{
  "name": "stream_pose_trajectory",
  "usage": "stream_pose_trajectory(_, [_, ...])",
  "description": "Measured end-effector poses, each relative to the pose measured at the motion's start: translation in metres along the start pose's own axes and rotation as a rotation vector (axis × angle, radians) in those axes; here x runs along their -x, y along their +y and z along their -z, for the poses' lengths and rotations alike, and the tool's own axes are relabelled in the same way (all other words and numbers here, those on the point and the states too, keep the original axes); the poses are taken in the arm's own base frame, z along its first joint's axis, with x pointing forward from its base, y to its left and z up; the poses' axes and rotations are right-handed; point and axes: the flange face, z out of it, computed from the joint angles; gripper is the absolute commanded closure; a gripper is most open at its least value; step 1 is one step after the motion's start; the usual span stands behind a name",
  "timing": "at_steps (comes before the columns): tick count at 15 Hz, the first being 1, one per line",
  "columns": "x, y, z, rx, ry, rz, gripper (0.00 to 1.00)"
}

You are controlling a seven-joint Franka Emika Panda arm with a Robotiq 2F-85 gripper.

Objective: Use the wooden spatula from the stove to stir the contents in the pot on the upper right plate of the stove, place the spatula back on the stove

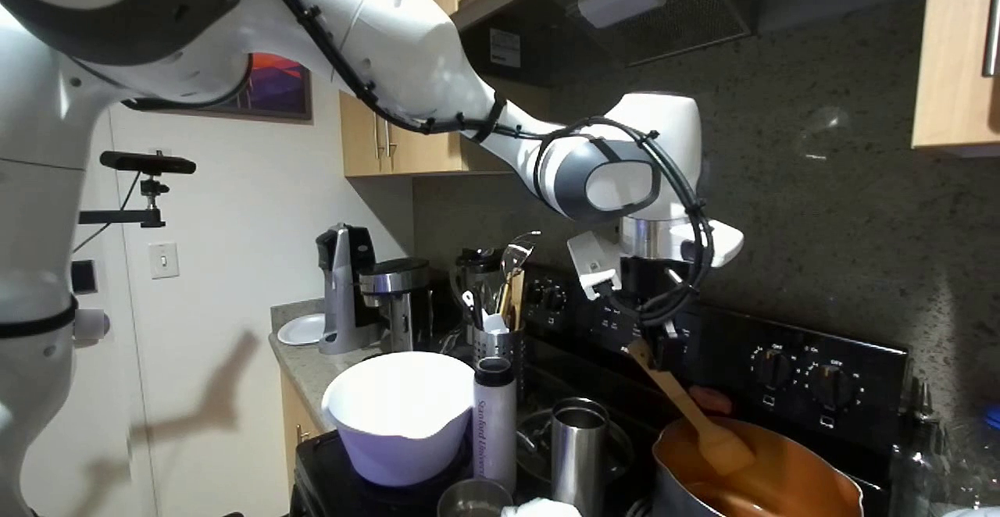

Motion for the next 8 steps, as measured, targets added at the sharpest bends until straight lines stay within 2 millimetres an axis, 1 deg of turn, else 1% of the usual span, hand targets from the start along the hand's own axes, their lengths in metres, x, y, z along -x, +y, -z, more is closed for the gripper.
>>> stream_pose_trajectory(4, [-0.004, 0.006, -0.006, 0.004, 0.122, -0.013, 0.96])
stream_pose_trajectory(8, [-0.004, 0.012, -0.011, 0.098, 0.193, 0.010, 0.96])
